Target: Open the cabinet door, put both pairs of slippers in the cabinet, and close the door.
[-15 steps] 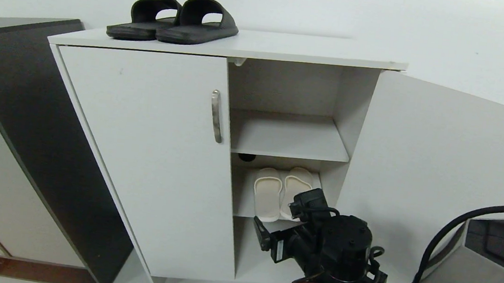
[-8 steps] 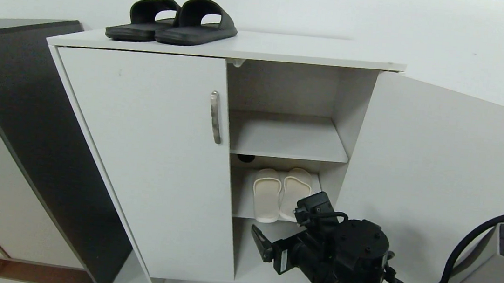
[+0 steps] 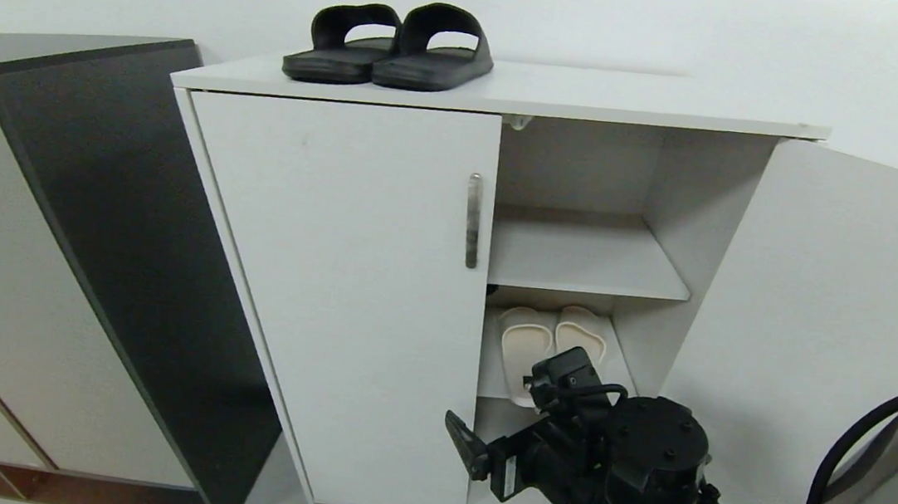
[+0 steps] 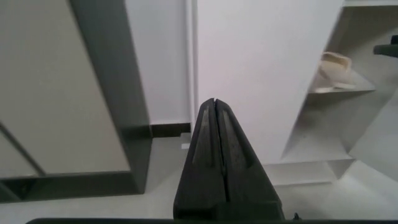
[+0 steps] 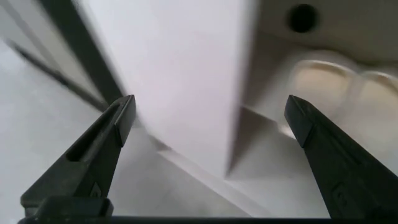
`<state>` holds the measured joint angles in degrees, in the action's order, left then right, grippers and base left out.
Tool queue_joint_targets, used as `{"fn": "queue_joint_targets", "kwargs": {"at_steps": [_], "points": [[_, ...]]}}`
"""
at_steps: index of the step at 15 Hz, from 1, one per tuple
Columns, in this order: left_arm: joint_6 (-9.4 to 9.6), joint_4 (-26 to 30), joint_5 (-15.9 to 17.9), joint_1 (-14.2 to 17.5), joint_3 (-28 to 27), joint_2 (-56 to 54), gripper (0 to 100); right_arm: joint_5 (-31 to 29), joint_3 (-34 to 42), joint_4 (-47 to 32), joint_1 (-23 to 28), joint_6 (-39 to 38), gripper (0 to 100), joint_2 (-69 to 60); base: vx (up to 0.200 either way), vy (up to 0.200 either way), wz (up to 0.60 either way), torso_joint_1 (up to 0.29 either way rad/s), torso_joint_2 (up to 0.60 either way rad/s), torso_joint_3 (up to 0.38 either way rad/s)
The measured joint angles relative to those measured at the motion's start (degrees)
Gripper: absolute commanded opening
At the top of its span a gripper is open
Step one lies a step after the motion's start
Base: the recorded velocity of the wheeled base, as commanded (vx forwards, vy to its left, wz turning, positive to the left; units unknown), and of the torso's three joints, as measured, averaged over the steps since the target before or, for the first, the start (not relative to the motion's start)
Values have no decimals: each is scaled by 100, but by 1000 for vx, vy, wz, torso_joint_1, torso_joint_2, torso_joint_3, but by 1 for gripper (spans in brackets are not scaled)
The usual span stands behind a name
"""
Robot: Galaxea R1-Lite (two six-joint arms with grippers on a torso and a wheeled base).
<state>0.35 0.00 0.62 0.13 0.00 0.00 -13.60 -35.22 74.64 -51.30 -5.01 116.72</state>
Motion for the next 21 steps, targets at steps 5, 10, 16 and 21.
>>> {"fn": "queue_joint_targets", "kwargs": {"at_steps": [5, 10, 16, 21], "points": [[-2, 0, -2, 2, 0, 0, 0, 239, 187, 411, 190, 59, 100, 0, 0, 200, 0, 0, 2, 3], [-2, 0, 46, 5, 0, 0, 0, 245, 223, 402, 222, 165, 100, 20, 0, 120, 0, 0, 1, 1], [-4, 0, 50, 5, 0, 0, 0, 252, 236, 411, 207, 176, 100, 83, 0, 0, 0, 0, 0, 0], [-2, 0, 50, 2, 0, 0, 0, 268, 293, 416, 194, 187, 100, 94, 0, 0, 0, 0, 0, 0]]}}
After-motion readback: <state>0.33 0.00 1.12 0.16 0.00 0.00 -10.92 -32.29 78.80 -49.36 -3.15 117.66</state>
